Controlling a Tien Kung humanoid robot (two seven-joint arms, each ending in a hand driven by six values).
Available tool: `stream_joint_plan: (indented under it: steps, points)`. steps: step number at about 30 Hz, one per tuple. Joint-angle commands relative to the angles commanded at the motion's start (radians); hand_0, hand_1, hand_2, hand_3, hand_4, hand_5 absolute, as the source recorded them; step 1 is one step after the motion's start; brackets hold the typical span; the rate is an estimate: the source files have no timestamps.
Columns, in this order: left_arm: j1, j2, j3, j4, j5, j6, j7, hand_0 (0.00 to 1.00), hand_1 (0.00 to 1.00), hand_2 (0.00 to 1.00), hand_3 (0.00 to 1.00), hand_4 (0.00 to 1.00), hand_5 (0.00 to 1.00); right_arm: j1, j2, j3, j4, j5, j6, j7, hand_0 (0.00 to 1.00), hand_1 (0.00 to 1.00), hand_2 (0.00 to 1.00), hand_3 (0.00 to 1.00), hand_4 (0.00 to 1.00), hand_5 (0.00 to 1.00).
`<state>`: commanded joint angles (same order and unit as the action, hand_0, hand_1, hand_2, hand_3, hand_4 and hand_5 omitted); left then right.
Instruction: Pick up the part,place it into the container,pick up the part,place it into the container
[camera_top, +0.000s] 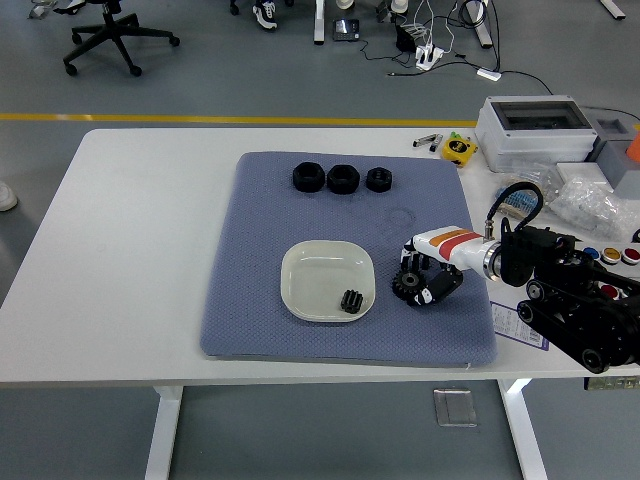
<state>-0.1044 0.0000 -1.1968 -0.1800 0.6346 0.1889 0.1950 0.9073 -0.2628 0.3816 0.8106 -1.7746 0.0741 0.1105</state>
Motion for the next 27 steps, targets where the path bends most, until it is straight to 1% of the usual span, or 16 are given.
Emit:
stream_joint_plan:
  steps: [2, 3, 8, 9, 14, 15, 22, 27]
  points:
    - [0.000, 0.000, -0.001, 0.000, 0.001, 0.000, 0.000, 0.866, 0.873, 0.892, 0.612, 0.537, 0.680, 0.000, -0.002, 0.001, 0.000, 0.011, 0.000, 0.009, 0.351, 0.462, 0.503, 0.511, 0.833, 0.245]
    - [0.000, 0.000, -0.001, 0.000, 0.000, 0.000, 0.000, 0.866, 0.873, 0.892, 0.612, 0.537, 0.679, 0.000, -0.003, 0.002, 0.001, 0.015, -0.001, 0.015, 0.293, 0.402, 0.460, 0.490, 0.815, 0.244]
    - [0.002, 0.000, -0.002, 0.000, 0.003, 0.000, 0.002, 0.866, 0.873, 0.892, 0.612, 0.537, 0.679, 0.003, -0.006, 0.008, 0.012, 0.021, -0.008, 0.028, 0.293, 0.402, 0.460, 0.490, 0.815, 0.244]
    - [0.002, 0.000, -0.002, 0.000, 0.003, 0.000, 0.002, 0.866, 0.872, 0.892, 0.613, 0.539, 0.681, 0.003, -0.007, 0.009, 0.014, 0.022, -0.008, 0.029, 0.102, 0.263, 0.409, 0.472, 0.778, 0.283]
    - [0.004, 0.000, 0.001, 0.000, 0.002, 0.000, 0.002, 0.866, 0.872, 0.892, 0.613, 0.539, 0.681, 0.005, -0.011, 0.016, 0.029, 0.042, -0.002, 0.029, 0.102, 0.263, 0.409, 0.472, 0.778, 0.283]
    - [0.004, 0.000, 0.001, 0.000, 0.000, 0.000, 0.002, 0.865, 0.872, 0.892, 0.613, 0.539, 0.681, 0.005, -0.012, 0.018, 0.033, 0.044, -0.002, 0.029, 0.034, 0.175, 0.361, 0.466, 0.754, 0.326]
    - [0.004, 0.000, 0.001, 0.000, 0.001, 0.001, 0.001, 0.865, 0.872, 0.892, 0.612, 0.539, 0.681, 0.013, -0.020, 0.035, 0.076, 0.050, -0.003, 0.027, 0.032, 0.172, 0.360, 0.467, 0.743, 0.315]
    - [0.005, 0.000, 0.000, 0.000, 0.003, 0.002, 0.001, 0.865, 0.871, 0.892, 0.612, 0.538, 0.680, 0.026, -0.017, 0.055, 0.106, 0.042, -0.004, 0.022, 0.035, 0.172, 0.360, 0.466, 0.745, 0.320]
